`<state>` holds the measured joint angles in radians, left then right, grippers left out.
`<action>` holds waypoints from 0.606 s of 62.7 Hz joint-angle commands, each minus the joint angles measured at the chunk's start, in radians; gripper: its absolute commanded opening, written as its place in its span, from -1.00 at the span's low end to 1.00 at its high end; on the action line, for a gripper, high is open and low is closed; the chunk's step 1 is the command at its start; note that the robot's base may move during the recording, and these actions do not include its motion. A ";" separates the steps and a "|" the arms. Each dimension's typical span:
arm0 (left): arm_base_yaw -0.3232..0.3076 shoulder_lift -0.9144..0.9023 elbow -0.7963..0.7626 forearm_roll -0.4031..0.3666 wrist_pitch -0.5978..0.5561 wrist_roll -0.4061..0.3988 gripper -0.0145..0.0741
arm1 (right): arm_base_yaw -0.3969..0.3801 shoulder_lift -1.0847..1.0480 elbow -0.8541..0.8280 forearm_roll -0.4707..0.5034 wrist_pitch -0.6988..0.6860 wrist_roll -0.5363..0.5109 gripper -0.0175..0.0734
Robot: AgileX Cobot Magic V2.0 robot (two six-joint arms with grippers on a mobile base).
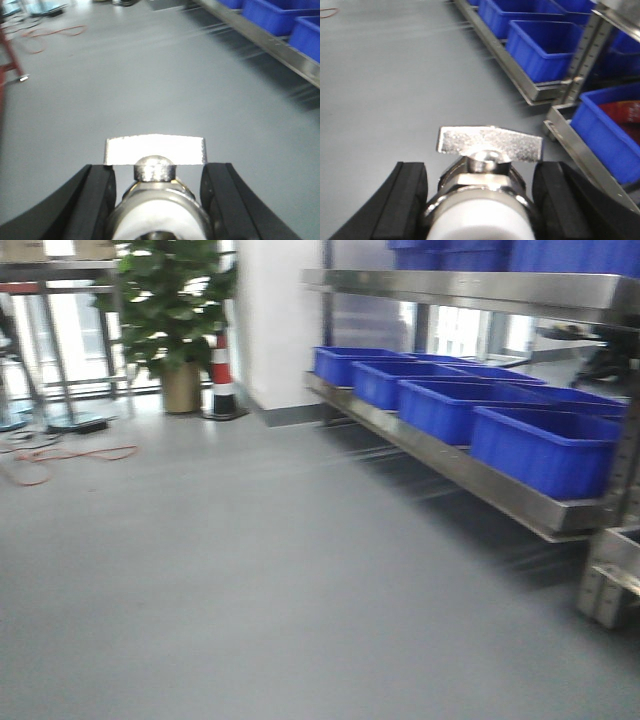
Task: Place valve from conveyor to right shelf box
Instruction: 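Drive the base away from the conveyor to the shelf of blue bins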
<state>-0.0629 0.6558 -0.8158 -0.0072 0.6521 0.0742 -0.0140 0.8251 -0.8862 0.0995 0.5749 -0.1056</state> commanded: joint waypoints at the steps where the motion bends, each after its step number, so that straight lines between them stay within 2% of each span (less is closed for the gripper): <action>1: -0.004 -0.005 -0.006 -0.006 -0.050 -0.003 -0.92 | -0.001 -0.010 -0.005 -0.007 -0.086 0.000 -0.97; 38: -0.004 -0.005 -0.006 -0.006 -0.050 -0.003 -0.92 | -0.001 -0.010 -0.005 -0.007 -0.086 0.000 -0.97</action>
<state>-0.0629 0.6558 -0.8158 -0.0072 0.6521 0.0742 -0.0140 0.8251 -0.8862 0.0995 0.5749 -0.1056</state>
